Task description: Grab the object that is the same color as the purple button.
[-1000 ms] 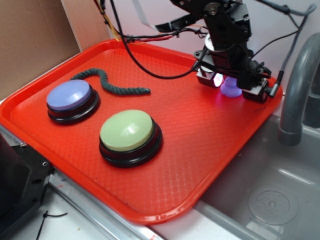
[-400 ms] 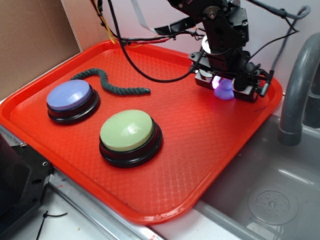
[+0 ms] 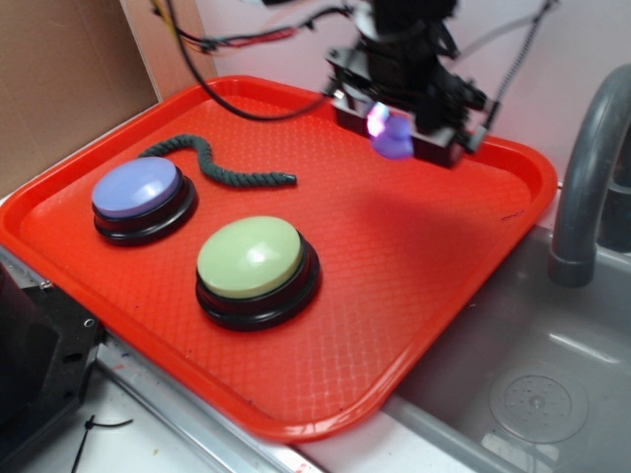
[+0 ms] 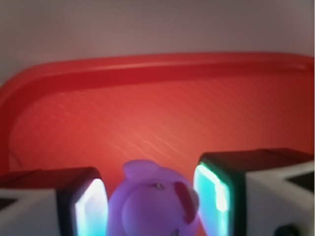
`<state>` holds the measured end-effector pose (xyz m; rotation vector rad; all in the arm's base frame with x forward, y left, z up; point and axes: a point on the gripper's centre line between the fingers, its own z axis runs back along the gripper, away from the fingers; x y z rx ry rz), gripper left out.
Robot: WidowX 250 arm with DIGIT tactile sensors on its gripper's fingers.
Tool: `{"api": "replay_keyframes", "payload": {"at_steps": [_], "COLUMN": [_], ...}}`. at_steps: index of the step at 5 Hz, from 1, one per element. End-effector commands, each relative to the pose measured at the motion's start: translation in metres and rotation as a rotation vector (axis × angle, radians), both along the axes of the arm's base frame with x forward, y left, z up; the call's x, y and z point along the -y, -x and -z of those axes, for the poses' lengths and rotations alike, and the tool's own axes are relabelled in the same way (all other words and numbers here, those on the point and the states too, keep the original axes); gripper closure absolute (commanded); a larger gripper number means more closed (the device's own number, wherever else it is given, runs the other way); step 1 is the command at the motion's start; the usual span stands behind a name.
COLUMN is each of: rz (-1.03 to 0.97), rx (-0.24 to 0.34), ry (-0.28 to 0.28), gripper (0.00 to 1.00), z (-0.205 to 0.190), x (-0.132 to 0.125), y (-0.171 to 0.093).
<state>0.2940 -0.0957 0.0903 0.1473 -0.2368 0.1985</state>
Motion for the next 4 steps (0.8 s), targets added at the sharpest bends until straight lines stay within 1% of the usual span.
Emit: {"api": "replay_keyframes", "payload": {"at_steps": [1, 2, 3, 4], "rz": [-0.113, -0.172, -0.240, -0.266], "rx": [0.019, 0.002, 0.031, 0.012], "ry": [0.086, 0.081, 0.059, 0.088], "gripper": [1.00, 1.00, 1.00, 1.00], "z": [-0.068, -0.079, -0.085, -0.081], "x": [-0.050, -0.064, -0.071, -0.078], "y": [0.051, 0.067, 0.077, 0.077]}}
